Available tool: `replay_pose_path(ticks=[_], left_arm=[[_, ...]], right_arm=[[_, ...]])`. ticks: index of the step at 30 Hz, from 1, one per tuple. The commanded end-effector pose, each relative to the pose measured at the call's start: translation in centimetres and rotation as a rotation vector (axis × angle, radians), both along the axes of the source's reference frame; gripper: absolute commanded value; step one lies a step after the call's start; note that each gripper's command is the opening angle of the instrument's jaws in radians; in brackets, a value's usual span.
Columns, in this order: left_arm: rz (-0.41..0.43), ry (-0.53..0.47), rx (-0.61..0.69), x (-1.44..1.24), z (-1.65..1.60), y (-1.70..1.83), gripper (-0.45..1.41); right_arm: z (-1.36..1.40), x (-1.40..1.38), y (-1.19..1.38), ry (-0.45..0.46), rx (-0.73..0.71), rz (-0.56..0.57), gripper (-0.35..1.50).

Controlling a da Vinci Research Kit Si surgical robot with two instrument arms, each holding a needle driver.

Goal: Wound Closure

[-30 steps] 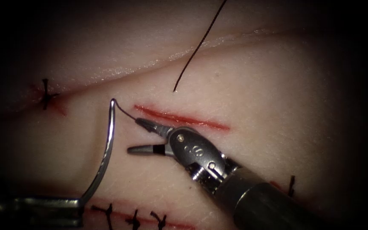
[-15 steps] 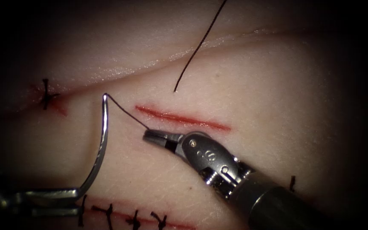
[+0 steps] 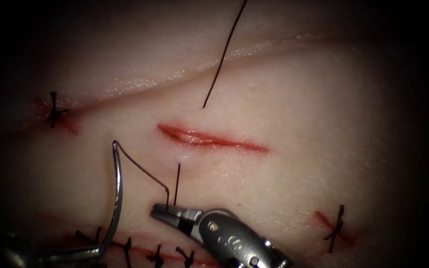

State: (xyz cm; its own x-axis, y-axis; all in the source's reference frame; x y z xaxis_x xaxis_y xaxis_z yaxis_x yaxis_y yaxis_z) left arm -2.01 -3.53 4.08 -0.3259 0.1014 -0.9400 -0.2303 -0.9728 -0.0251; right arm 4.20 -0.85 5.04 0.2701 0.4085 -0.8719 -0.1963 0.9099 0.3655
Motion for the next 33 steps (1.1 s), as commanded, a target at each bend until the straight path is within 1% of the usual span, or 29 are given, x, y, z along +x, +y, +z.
replay_pose_path(ticks=[1, 5, 9, 10, 11, 13, 14, 15, 17, 19, 22, 25, 29, 31, 33], left_arm=[[-0.002, 0.003, 0.006, 0.0, 0.05, -0.11, -0.45], [-0.006, 0.007, 0.004, 0.0, -0.01, -0.17, -0.45], [-0.009, -0.004, 0.004, 0.06, -0.06, -0.17, -0.45], [-0.02, -0.001, 0.004, 0.09, -0.08, -0.15, -0.45], [-0.035, 0.003, 0.003, 0.12, -0.09, -0.13, -0.45], [-0.063, 0.008, 0.005, 0.2, -0.1, -0.05, -0.45], [-0.081, 0.01, 0.004, 0.23, -0.1, -0.02, -0.45], [-0.099, 0.006, 0.009, 0.27, -0.1, 0.02, -0.45], [-0.131, 0.016, 0.011, 0.36, -0.09, 0.1, -0.45], [-0.158, 0.025, 0.011, 0.44, -0.07, 0.17, -0.45], [-0.201, 0.044, 0.01, 0.55, -0.03, 0.26, -0.45], [-0.219, 0.053, 0.009, 0.61, -0.01, 0.3, -0.45], [-0.257, 0.067, 0.004, 0.7, 0.02, 0.36, -0.45], [-0.264, 0.074, 0.004, 0.7, 0.02, 0.36, -0.45], [-0.257, 0.067, 0.004, 0.67, 0.02, 0.36, -0.45]], right_arm=[[-0.03, 0.17, -0.11, 0.012, 0.002, -0.009, -0.35], [-0.11, 0.26, -0.14, 0.03, 0.005, -0.018, -0.35], [-0.09, 0.3, -0.06, 0.044, -0.001, -0.022, -0.35], [-0.08, 0.3, -0.03, 0.042, -0.01, -0.023, -0.2], [-0.06, 0.28, 0.03, 0.048, -0.02, -0.016, 0.34], [-0.02, 0.25, 0.1, 0.052, -0.053, -0.008, 0.69], [0.0, 0.22, 0.15, 0.049, -0.067, -0.007, 0.94], [0.02, 0.2, 0.19, 0.045, -0.076, -0.008, 1.11], [0.07, 0.16, 0.27, 0.038, -0.094, -0.01, 1.33], [0.1, 0.1, 0.33, 0.034, -0.113, -0.016, 1.36], [0.13, -0.03, 0.44, 0.035, -0.147, -0.015, 1.36], [0.13, -0.09, 0.49, 0.032, -0.177, -0.021, 1.35], [0.17, -0.12, 0.57, -0.01, -0.253, -0.019, 1.35], [0.22, -0.09, 0.6, -0.062, -0.31, -0.047, 1.31], [0.28, -0.04, 0.62, -0.147, -0.373, -0.097, 1.26]])
